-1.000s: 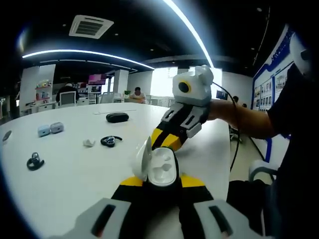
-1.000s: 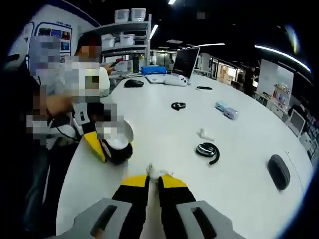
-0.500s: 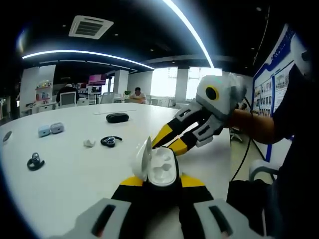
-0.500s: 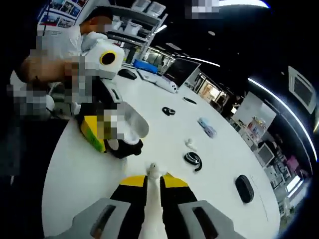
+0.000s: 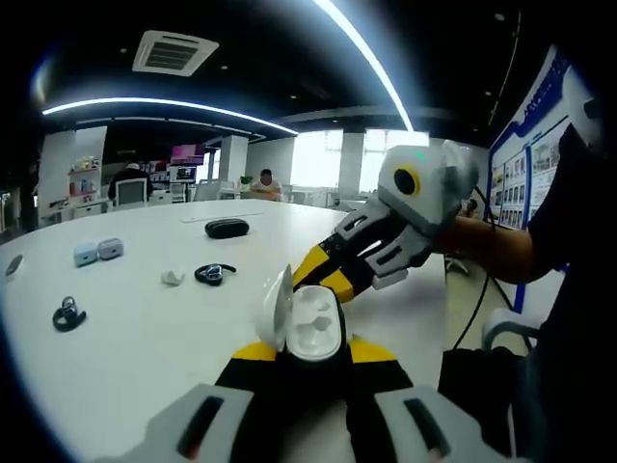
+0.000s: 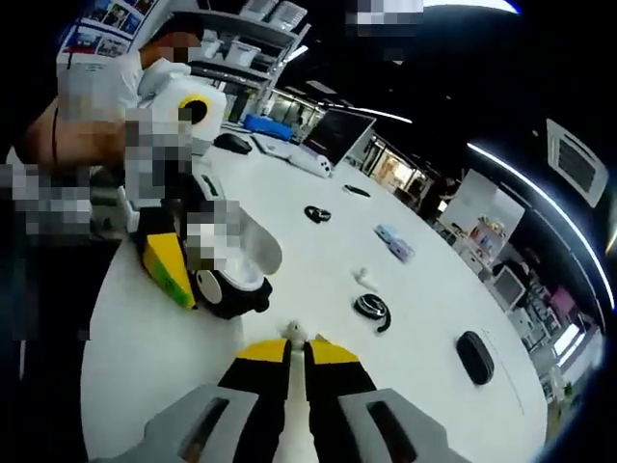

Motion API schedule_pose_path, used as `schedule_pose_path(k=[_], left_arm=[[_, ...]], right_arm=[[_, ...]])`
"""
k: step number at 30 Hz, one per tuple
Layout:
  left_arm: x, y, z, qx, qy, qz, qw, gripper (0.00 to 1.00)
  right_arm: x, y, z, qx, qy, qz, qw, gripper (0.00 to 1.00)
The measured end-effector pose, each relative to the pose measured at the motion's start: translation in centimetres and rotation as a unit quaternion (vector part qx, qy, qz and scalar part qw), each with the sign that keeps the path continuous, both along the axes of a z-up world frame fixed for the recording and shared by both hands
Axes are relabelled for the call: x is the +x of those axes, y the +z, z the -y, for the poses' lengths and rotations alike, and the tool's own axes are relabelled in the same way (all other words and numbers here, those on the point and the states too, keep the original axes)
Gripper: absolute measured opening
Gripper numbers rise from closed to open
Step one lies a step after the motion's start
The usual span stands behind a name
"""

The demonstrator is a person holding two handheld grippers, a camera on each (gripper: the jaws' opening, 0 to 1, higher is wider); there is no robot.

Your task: Pick up the earbuds from the table and place the earbuds into the earbud case

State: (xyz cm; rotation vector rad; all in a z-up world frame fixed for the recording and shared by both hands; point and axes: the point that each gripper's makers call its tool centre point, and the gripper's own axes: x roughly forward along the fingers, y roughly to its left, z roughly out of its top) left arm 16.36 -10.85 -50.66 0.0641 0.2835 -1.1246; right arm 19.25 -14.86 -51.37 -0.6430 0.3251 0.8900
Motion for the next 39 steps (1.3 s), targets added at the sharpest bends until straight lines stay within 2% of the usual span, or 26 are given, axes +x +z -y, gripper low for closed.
schedule_pose_path(k=[3, 9, 10, 17, 19, 27, 32, 39], left_arm=[[0.0, 0.0, 0.0, 0.000, 0.000, 0.000, 1.0000, 0.25], [0.0, 0.0, 0.0, 0.000, 0.000, 0.000, 1.0000, 0.25], [0.0, 0.0, 0.0, 0.001, 0.001, 0.000, 1.0000, 0.25], [0.0, -0.1, 0.0, 0.002, 0.001, 0.001, 1.0000, 0.25], [0.0, -0.1, 0.0, 0.002, 0.001, 0.001, 1.0000, 0.25], [0.0, -0.1, 0.0, 0.002, 0.001, 0.001, 1.0000, 0.25], [0.0, -0.1, 0.0, 0.001, 0.001, 0.001, 1.0000, 0.25], [0.0, 0.0, 0.0, 0.001, 0.000, 0.000, 1.0000, 0.25]], right_arm=[[0.2, 0.0, 0.2, 0.011, -0.006, -0.009, 0.9999, 0.05], [0.2, 1.0, 0.1, 0.058, -0.008, -0.024, 0.9980, 0.00], [-0.2, 0.8, 0.2, 0.067, -0.011, -0.054, 0.9962, 0.00], [-0.5, 0.8, 0.0, 0.053, 0.004, -0.033, 0.9980, 0.01], [-0.7, 0.5, -0.4, 0.041, 0.013, -0.030, 0.9986, 0.05], [0.0, 0.3, -0.7, 0.032, 0.020, -0.029, 0.9989, 0.08], [0.2, 0.3, -0.7, 0.014, 0.029, -0.014, 0.9994, 0.11], [0.6, 0.2, -1.1, 0.013, 0.040, -0.020, 0.9989, 0.10]])
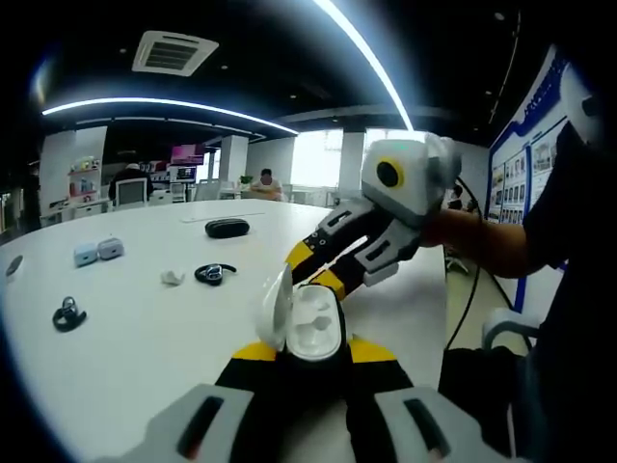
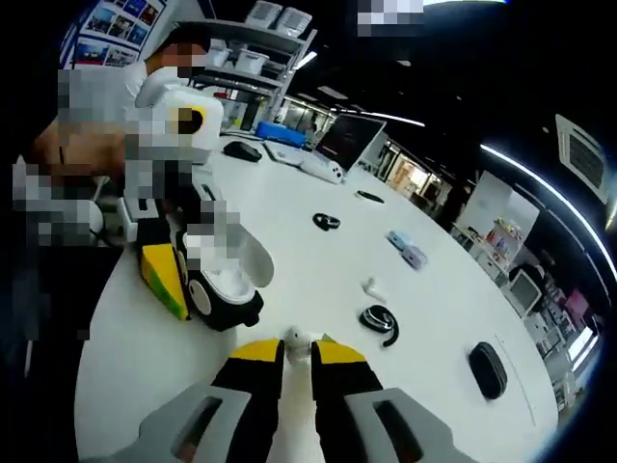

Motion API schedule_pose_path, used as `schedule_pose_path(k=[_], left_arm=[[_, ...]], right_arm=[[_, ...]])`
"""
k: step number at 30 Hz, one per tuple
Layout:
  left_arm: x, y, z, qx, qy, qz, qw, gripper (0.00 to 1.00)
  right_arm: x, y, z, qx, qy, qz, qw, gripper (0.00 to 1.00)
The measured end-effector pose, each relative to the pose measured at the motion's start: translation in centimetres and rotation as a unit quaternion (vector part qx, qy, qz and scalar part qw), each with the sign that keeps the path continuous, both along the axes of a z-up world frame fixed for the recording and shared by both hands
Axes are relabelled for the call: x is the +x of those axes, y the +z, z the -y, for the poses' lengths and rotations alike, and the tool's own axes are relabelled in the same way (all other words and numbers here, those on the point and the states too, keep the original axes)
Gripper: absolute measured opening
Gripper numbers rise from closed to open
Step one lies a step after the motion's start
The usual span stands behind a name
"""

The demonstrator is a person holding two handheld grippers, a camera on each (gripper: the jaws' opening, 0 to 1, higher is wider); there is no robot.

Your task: Pick up the earbuds from the table and place the earbuds into the earbud case

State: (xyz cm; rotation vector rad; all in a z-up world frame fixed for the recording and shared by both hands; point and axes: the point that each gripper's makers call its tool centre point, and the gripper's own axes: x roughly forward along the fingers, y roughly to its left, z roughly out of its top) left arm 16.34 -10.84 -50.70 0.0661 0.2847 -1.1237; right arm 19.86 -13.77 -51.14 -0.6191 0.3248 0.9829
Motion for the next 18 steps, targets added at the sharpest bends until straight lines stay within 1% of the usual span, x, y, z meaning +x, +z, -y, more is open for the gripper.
schedule_pose_path(k=[7, 8, 9, 18], left_arm=[[-0.01, -0.01, -0.02, 0.000, 0.000, 0.000, 1.0000, 0.25], [0.00, -0.01, -0.02, 0.000, 0.000, 0.000, 1.0000, 0.25], [0.00, -0.01, -0.02, 0.000, 0.000, 0.000, 1.0000, 0.25], [0.01, -0.09, -0.02, 0.000, 0.001, 0.001, 1.0000, 0.25]], right_arm=[[0.25, -0.24, 0.02, 0.034, -0.009, -0.041, 0.9985, 0.09], [0.04, -0.47, 0.07, 0.035, -0.009, -0.054, 0.9979, 0.05], [0.06, -0.36, 0.01, 0.040, -0.012, -0.053, 0.9977, 0.05], [-0.13, -0.28, 0.08, 0.082, -0.021, -0.084, 0.9929, 0.05]])
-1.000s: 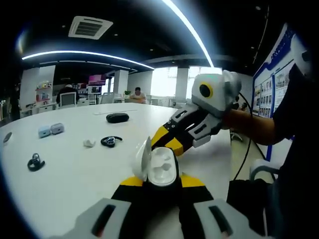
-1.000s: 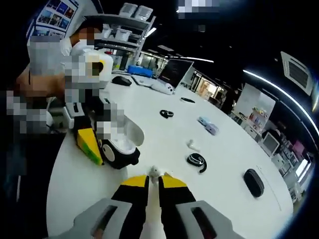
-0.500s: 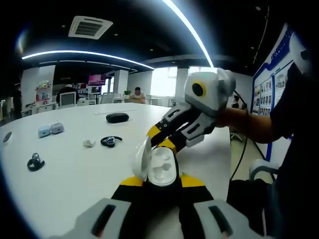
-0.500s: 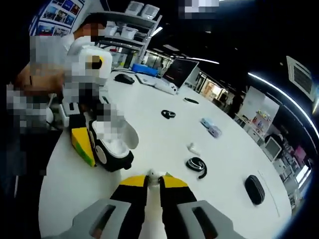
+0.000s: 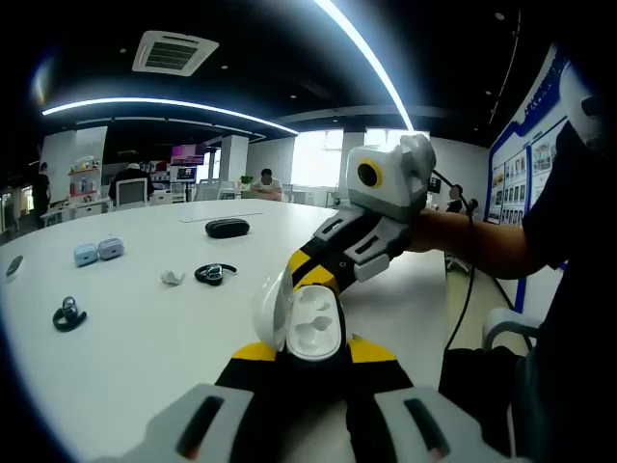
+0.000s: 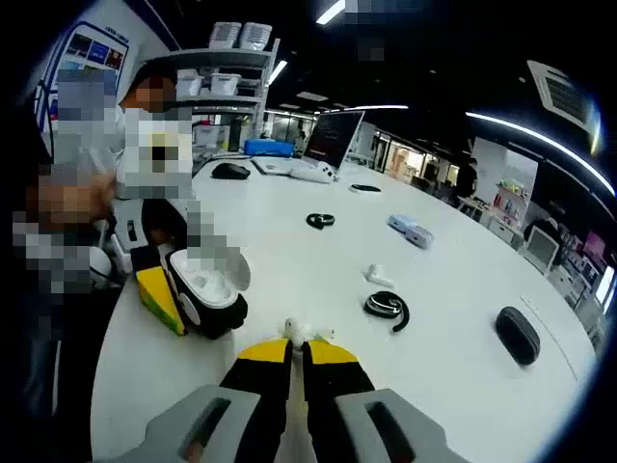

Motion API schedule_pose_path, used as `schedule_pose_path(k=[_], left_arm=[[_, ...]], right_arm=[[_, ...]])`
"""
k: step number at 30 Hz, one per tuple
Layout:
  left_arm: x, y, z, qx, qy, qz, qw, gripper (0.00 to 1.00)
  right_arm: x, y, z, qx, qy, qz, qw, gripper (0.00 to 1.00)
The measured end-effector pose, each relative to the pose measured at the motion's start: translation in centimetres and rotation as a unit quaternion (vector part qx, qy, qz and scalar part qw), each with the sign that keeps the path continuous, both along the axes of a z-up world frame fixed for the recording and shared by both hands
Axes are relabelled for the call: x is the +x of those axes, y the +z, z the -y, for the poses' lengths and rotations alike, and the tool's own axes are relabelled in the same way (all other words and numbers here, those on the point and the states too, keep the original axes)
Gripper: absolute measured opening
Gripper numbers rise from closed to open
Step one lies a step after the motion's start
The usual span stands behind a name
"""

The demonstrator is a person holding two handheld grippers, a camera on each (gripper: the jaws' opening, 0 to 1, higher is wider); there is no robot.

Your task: Pick up the earbuds from the table and place the earbuds into the earbud case

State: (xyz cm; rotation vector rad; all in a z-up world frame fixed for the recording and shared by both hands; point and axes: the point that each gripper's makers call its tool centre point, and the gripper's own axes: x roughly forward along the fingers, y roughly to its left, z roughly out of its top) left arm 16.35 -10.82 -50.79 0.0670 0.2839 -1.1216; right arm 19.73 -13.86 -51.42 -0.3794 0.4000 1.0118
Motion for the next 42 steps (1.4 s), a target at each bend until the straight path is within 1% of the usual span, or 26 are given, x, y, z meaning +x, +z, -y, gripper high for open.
schedule_pose_path(k=[3, 7, 10, 12, 13, 16, 21, 24, 27, 31, 33, 35, 37, 40, 42], left_arm=[[0.0, 0.0, 0.0, 0.000, 0.000, 0.000, 1.0000, 0.25], [0.0, 0.0, 0.0, 0.000, 0.001, 0.000, 1.0000, 0.25], [-0.1, 0.0, 0.0, 0.001, 0.001, 0.000, 1.0000, 0.25], [-0.1, 0.0, 0.0, 0.001, 0.001, 0.000, 1.0000, 0.25], [-0.1, 0.0, 0.0, 0.001, 0.001, 0.000, 1.0000, 0.25], [-0.1, 0.0, 0.0, 0.001, 0.001, 0.000, 1.0000, 0.25], [-0.1, 0.0, 0.1, 0.001, 0.001, 0.000, 1.0000, 0.25], [-0.1, 0.1, 0.1, 0.001, 0.001, 0.000, 1.0000, 0.25], [-0.2, 0.1, 0.1, 0.001, 0.001, 0.000, 1.0000, 0.25], [-0.1, 0.1, 0.1, 0.001, 0.001, 0.000, 1.0000, 0.25], [-0.1, 0.1, 0.1, 0.001, 0.001, 0.000, 1.0000, 0.25], [-0.1, 0.1, 0.1, 0.001, 0.001, 0.000, 1.0000, 0.25], [-0.1, 0.2, 0.1, 0.001, 0.001, 0.000, 1.0000, 0.25], [-0.1, 0.2, 0.1, 0.000, 0.000, 0.000, 1.0000, 0.25], [-0.1, 0.2, 0.1, 0.000, 0.000, 0.000, 1.0000, 0.25]], right_arm=[[0.0, 0.2, 0.0, 0.022, -0.004, -0.015, 0.9996, 0.04], [-0.3, 1.3, -0.1, 0.068, -0.008, -0.044, 0.9967, 0.04], [-0.5, 1.8, 0.0, 0.094, -0.010, -0.065, 0.9934, 0.04], [-0.7, 2.3, 0.0, 0.125, -0.011, -0.089, 0.9881, 0.04], [-0.7, 2.4, 0.0, 0.130, -0.011, -0.093, 0.9871, 0.04], [-0.9, 2.4, 0.2, 0.136, -0.011, -0.101, 0.9855, 0.04], [-1.1, 1.3, 0.3, 0.119, -0.013, -0.121, 0.9854, 0.04], [-1.2, 0.8, 0.4, 0.115, -0.014, -0.138, 0.9837, 0.04], [-1.2, 0.4, 0.5, 0.107, -0.014, -0.149, 0.9830, 0.04], [-1.1, 0.3, 0.7, 0.098, -0.011, -0.152, 0.9835, 0.05], [-0.9, 0.3, 0.9, 0.091, -0.010, -0.145, 0.9852, 0.05], [-0.6, 0.3, 1.3, 0.078, -0.013, -0.132, 0.9880, 0.05], [-0.4, 0.3, 1.7, 0.062, -0.015, -0.113, 0.9916, 0.06], [-0.4, 0.4, 1.9, 0.047, -0.017, -0.093, 0.9944, 0.09], [-0.4, 0.6, 2.0, 0.035, -0.022, -0.069, 0.9967, 0.12]])
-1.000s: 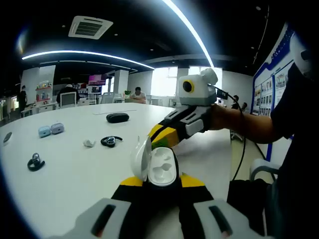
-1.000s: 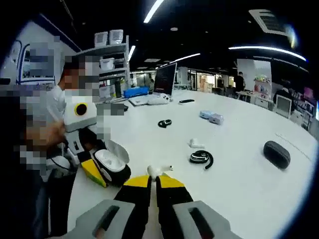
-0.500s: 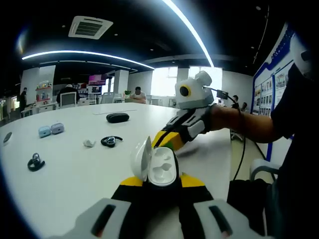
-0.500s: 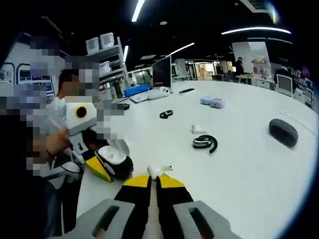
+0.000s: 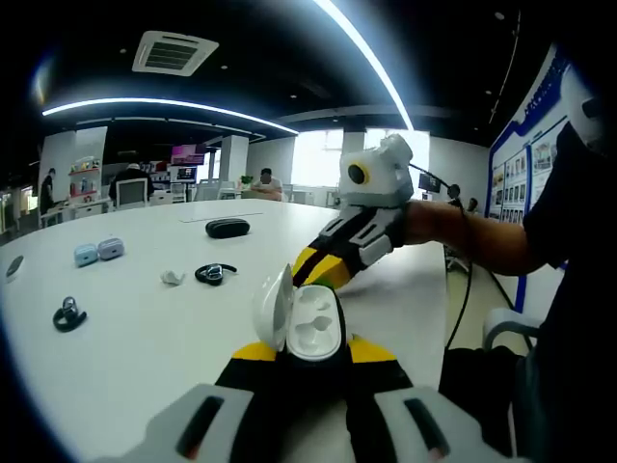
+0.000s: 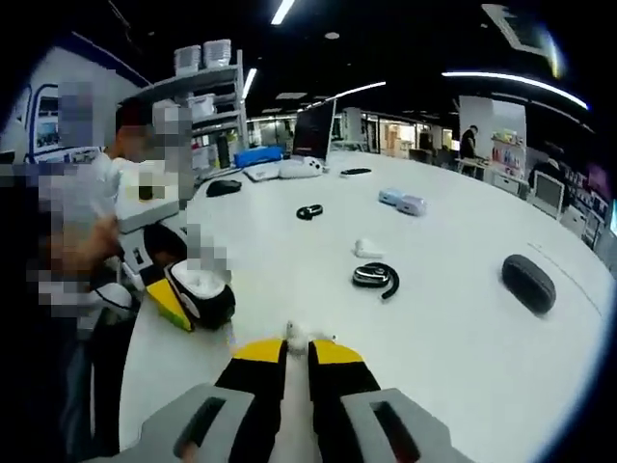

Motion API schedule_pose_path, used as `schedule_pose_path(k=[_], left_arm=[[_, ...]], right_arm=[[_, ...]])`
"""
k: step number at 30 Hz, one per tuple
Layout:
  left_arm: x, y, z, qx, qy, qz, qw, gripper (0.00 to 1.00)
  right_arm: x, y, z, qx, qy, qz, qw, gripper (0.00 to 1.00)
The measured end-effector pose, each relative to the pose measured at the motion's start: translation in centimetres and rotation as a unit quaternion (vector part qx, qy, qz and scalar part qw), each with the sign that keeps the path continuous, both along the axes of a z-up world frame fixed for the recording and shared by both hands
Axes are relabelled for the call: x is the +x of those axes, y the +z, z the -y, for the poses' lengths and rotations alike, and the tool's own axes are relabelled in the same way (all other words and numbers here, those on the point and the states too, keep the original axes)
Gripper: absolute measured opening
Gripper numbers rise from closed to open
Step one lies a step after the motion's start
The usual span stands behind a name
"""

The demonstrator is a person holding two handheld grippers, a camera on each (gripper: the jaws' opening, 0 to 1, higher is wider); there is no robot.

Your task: Pick up the earbuds from the table and place the earbuds into the earbud case

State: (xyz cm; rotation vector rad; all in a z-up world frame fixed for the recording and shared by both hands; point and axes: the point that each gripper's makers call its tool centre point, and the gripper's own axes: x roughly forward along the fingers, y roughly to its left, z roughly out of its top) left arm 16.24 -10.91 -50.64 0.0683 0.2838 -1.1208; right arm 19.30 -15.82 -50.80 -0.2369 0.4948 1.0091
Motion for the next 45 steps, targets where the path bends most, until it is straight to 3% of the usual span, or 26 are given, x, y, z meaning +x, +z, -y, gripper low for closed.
schedule_pose_path(k=[9, 13, 26, 28, 31, 34, 38, 39, 42, 45], left_arm=[[0.0, 0.0, 0.0, 0.000, 0.000, 0.001, 1.0000, 0.25], [0.0, 0.0, 0.0, 0.001, 0.001, 0.001, 1.0000, 0.25], [0.0, 0.0, -0.1, 0.001, 0.000, 0.002, 1.0000, 0.25], [0.0, 0.0, -0.1, 0.001, 0.001, 0.001, 1.0000, 0.25], [0.0, 0.0, -0.1, 0.001, 0.000, 0.002, 1.0000, 0.25], [0.0, -0.1, -0.1, 0.001, 0.001, 0.002, 1.0000, 0.25], [0.1, -0.1, -0.1, 0.003, 0.001, 0.002, 1.0000, 0.25], [0.1, -0.1, -0.1, 0.003, 0.001, 0.002, 1.0000, 0.25], [0.1, -0.1, -0.1, 0.004, 0.001, 0.001, 1.0000, 0.25], [0.1, -0.1, -0.1, 0.004, 0.001, 0.001, 1.0000, 0.25]], right_arm=[[0.7, 0.5, -1.3, -0.062, -0.012, 0.110, 0.9920, 0.14], [1.2, -0.3, -1.4, -0.074, -0.010, 0.123, 0.9896, 0.14], [1.8, -0.1, -0.9, -0.046, -0.024, 0.126, 0.9907, 0.10], [1.7, 0.6, -1.1, -0.007, -0.031, 0.109, 0.9936, 0.10], [1.6, 2.2, -1.3, 0.084, -0.047, 0.053, 0.9939, 0.10], [1.4, 3.9, -1.4, 0.182, -0.062, -0.011, 0.9812, 0.10], [0.8, 6.0, -1.8, 0.295, -0.063, -0.097, 0.9486, 0.10], [0.6, 6.6, -1.9, 0.330, -0.061, -0.124, 0.9337, 0.10], [0.1, 7.3, -2.3, 0.381, -0.054, -0.177, 0.9060, 0.10], [-0.4, 7.5, -3.0, 0.400, -0.046, -0.209, 0.8910, 0.10]])
